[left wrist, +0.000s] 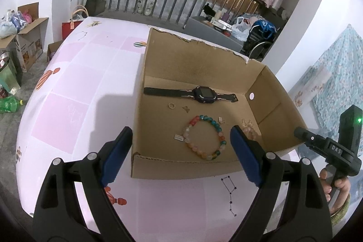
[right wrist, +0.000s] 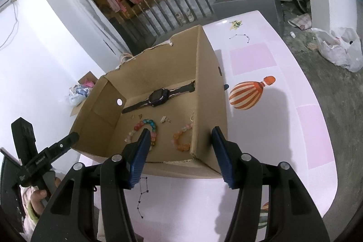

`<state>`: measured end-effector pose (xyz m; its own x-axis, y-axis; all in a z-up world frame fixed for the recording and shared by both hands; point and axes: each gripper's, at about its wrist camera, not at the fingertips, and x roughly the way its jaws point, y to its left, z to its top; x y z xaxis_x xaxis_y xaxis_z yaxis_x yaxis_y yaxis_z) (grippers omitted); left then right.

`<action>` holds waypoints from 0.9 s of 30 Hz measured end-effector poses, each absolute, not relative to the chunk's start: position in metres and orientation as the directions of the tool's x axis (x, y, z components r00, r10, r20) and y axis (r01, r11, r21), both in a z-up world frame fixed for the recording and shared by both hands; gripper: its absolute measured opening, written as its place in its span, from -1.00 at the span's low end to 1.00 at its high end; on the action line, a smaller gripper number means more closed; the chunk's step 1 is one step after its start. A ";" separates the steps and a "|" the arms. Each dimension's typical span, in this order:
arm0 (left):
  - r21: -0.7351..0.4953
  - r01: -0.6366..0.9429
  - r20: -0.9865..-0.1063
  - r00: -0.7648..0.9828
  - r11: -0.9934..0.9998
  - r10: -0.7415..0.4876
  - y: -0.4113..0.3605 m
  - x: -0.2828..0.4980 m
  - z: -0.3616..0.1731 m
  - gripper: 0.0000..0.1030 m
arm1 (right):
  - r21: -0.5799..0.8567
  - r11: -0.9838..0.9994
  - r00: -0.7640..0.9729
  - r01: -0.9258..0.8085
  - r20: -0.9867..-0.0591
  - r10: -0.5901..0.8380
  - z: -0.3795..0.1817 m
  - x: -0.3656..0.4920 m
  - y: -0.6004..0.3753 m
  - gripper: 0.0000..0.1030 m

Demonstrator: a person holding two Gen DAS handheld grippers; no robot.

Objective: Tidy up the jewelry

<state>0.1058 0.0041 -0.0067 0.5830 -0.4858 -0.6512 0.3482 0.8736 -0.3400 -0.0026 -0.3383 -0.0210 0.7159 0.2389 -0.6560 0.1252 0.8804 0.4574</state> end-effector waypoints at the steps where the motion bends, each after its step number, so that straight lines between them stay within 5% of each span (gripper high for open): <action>1: -0.341 0.348 -0.651 0.583 0.873 -0.486 0.004 0.106 -0.007 0.61 | 0.455 0.881 0.715 0.126 -0.657 0.237 -0.021 -0.002 -0.338 0.07; 23: -0.319 0.358 -0.621 0.620 0.878 -0.479 0.012 0.088 -0.003 0.61 | 0.425 0.892 0.735 0.153 -0.653 0.185 -0.015 -0.024 -0.334 0.07; 27: -0.249 0.347 -0.598 0.680 0.904 -0.425 0.019 0.068 0.006 0.64 | 0.333 0.926 0.761 0.175 -0.643 0.088 -0.004 -0.041 -0.328 0.23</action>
<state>0.0683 0.0189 0.0064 0.6797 -0.4251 -0.5978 0.3469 0.9043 -0.2487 -0.0415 -0.3278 -0.0040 0.7605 0.0881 -0.6433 0.1748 0.9264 0.3335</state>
